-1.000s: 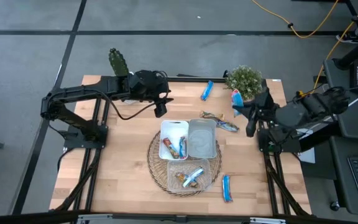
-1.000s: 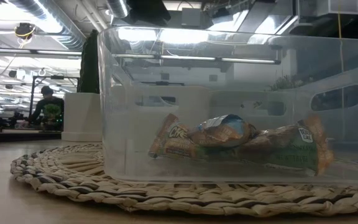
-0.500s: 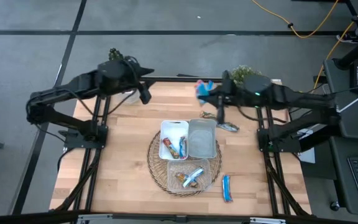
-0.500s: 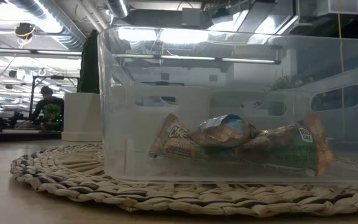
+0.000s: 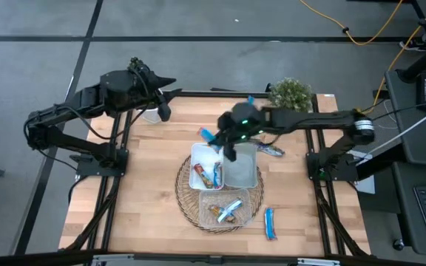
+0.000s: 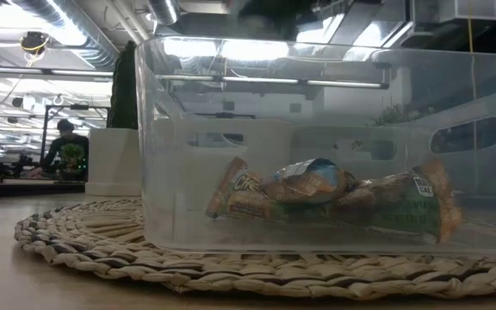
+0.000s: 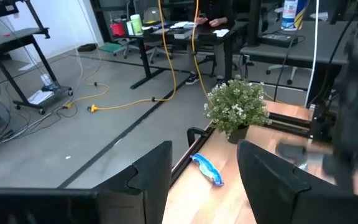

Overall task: Pick and place Granola Bars by type
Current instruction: Put the red granola bar into the white bin, then put the blue granola bar into the gray bin

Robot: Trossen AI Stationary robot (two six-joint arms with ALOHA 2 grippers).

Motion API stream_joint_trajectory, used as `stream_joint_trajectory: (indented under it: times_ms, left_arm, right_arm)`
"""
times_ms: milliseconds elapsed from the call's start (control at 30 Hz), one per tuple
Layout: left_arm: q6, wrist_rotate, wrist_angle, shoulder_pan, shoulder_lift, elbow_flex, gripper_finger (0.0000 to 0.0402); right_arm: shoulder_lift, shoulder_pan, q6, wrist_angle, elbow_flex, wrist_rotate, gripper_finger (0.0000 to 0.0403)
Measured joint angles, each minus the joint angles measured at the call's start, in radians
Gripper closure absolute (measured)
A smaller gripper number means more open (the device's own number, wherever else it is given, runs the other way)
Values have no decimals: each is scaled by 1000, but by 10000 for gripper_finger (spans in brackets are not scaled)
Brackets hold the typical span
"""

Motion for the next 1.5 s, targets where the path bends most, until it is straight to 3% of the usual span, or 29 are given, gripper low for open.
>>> stream_joint_trajectory:
  times_ms: [267,533,1133,1367,1500]
  left_arm:
    - [1,0,-2,0,21,0,229]
    - [0,0,-23,0,28,-3,229]
    - [2,2,-28,0,29,-3,229]
    - [2,28,-73,-2,29,-4,229]
    - [13,28,-76,-2,29,-4,229]
  right_arm:
    - [200,0,62,3,0,-11,360]
    - [232,13,153,1,0,-14,376]
    - [210,10,263,-51,0,-73,195]
    - [113,12,287,-351,0,183,188]
    - [0,13,308,-564,0,273,200]
